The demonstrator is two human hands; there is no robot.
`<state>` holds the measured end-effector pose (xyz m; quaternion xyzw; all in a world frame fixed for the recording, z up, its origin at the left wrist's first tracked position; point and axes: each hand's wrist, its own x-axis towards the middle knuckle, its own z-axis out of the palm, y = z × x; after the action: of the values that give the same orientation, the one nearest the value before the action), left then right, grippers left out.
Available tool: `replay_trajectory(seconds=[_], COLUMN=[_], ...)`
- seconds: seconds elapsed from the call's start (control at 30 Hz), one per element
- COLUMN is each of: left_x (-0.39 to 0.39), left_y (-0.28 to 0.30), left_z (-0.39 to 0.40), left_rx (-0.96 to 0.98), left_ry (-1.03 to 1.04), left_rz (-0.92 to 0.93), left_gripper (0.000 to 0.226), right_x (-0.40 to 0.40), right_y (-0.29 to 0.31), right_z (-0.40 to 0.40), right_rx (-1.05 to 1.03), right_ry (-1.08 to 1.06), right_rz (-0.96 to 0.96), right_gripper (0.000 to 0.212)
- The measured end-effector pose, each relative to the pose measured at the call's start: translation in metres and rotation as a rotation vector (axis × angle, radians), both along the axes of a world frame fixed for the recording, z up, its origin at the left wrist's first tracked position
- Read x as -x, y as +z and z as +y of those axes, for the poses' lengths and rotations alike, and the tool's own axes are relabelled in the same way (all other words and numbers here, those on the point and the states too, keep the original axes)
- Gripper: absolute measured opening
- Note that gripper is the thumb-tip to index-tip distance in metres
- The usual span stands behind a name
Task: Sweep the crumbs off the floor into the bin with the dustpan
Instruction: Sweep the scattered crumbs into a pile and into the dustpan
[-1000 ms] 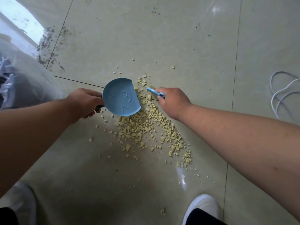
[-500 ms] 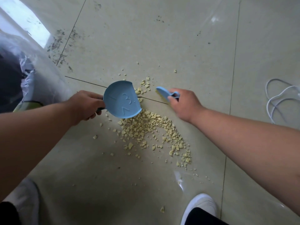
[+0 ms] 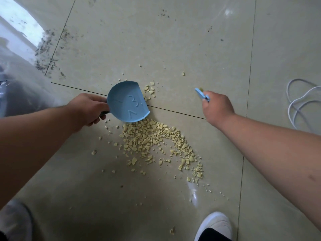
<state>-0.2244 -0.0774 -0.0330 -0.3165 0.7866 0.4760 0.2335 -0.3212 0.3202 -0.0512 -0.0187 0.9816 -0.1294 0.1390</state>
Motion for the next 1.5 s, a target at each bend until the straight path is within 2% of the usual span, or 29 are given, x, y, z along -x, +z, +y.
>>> replay_trajectory(seconds=[0.23,0.4,0.53,0.6,0.73,0.83,0.97,1.1,1.33,1.5], left_x=[0.008,0.003,-0.003,-0.004,-0.001,0.005,0.017,0.032,0.055,0.063], left_y=[0.007,0.017,0.021,0.019,0.01,0.008,0.01,0.003,-0.009,-0.01], left_z=[0.006,0.004,-0.003,-0.008,-0.026,-0.033,-0.032,-0.033,-0.033,-0.037], left_rx=[0.048,0.047,0.04,0.041,0.056,0.031,0.051,0.055,0.036,-0.016], left_ry=[-0.038,-0.034,-0.013,0.041,0.137,0.165,0.223,0.306,0.36,0.393], left_rz=[0.014,0.033,0.068,0.091,0.133,0.145,0.204,0.196,0.172,0.175], left_gripper=[0.012,0.013,0.014,0.012,0.034,0.035,0.038,0.043,0.048,0.052], right_x=[-0.048,-0.091,-0.086,-0.068,-0.017,0.014,0.04,0.053,0.056,0.036], right_y=[0.01,0.017,0.033,0.04,0.04,0.033,0.022,0.009,-0.002,-0.006], right_z=[-0.075,-0.108,-0.109,-0.1,-0.064,-0.038,-0.023,-0.039,-0.095,-0.141], right_rx=[0.081,0.125,0.242,0.253,0.114,0.054,-0.037,-0.066,0.045,0.088], right_ry=[0.293,0.442,0.324,0.232,0.08,-0.068,-0.137,-0.131,-0.011,0.228], right_rz=[-0.089,-0.181,-0.181,-0.105,0.097,0.101,0.094,0.069,0.063,0.053], right_gripper=[0.04,0.016,0.021,0.022,0.018,0.017,0.022,0.03,0.013,0.034])
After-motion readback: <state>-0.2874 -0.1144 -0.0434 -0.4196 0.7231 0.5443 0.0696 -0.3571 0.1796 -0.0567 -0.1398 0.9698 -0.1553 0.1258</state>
